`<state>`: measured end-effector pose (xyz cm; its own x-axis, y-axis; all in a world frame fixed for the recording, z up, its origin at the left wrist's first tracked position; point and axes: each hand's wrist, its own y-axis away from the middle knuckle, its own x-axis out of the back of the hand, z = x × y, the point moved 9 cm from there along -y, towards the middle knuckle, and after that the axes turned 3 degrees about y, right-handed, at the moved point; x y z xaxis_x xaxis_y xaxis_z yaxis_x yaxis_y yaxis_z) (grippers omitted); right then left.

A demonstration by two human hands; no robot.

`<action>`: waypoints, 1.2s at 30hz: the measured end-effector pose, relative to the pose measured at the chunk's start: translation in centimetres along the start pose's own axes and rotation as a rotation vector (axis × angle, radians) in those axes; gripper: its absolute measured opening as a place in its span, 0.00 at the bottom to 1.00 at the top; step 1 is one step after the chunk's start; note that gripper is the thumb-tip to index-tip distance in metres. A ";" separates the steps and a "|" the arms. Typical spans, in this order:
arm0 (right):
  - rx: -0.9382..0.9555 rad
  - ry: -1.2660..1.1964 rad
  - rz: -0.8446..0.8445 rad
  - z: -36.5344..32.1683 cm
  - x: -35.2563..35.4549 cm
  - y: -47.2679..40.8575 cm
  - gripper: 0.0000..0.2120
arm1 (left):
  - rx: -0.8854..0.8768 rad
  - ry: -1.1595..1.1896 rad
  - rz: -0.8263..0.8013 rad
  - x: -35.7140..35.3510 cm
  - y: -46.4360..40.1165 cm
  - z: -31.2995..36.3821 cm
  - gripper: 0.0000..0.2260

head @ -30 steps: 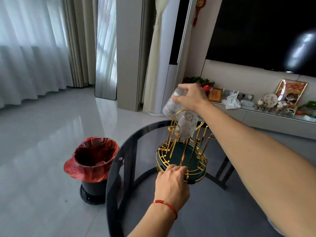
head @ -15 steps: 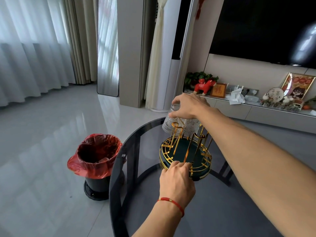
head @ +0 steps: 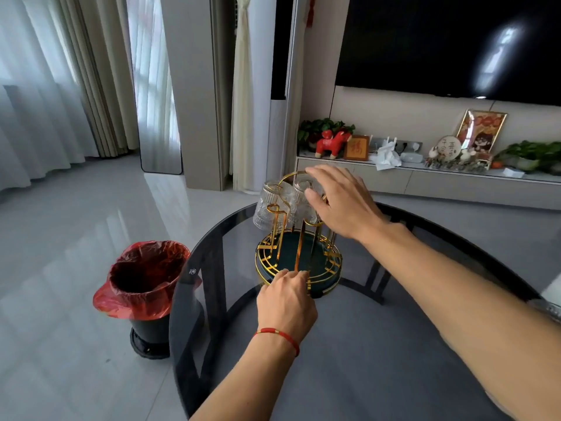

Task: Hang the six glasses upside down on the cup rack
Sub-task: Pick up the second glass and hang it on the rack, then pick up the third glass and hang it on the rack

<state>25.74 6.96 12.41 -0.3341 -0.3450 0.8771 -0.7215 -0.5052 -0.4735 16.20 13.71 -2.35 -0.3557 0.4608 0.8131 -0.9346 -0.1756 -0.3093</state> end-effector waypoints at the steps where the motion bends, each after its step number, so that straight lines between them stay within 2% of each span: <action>1: -0.013 -0.023 0.040 0.7 0.8 2.3 0.27 | 0.005 -0.006 -0.003 0.1 0.0 0.0 0.19; 4: -0.095 -0.045 0.085 3.1 2.4 10.5 0.29 | 0.007 -0.046 -0.032 -0.6 0.5 0.8 0.21; 9: -0.161 0.069 0.106 5.3 3.7 22.1 0.21 | -0.091 -0.065 -0.120 -2.1 2.2 3.7 0.25; 15: -0.481 0.177 0.070 10.6 6.8 28.3 0.19 | -0.296 0.105 -0.220 -4.0 5.8 10.0 0.26; 21: -0.767 0.383 -0.098 14.0 8.2 32.2 0.35 | -0.240 0.294 -0.215 -4.0 8.3 12.9 0.24; 23: -0.768 0.442 -0.163 14.2 7.9 32.9 0.37 | -0.198 0.356 -0.222 -4.0 8.6 13.1 0.24; 28: -0.750 0.487 -0.202 14.1 7.8 33.0 0.35 | -0.124 0.461 -0.236 -3.9 9.0 12.7 0.22; 36: -0.742 0.527 -0.255 13.7 6.9 32.5 0.35 | -0.166 0.471 -0.257 -3.7 9.8 13.3 0.20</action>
<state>8.30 -22.73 1.97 -0.2135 0.2002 0.9562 -0.9516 0.1788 -0.2499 8.39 -1.27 -1.80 -0.0422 0.8160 0.5765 -0.9652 0.1159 -0.2346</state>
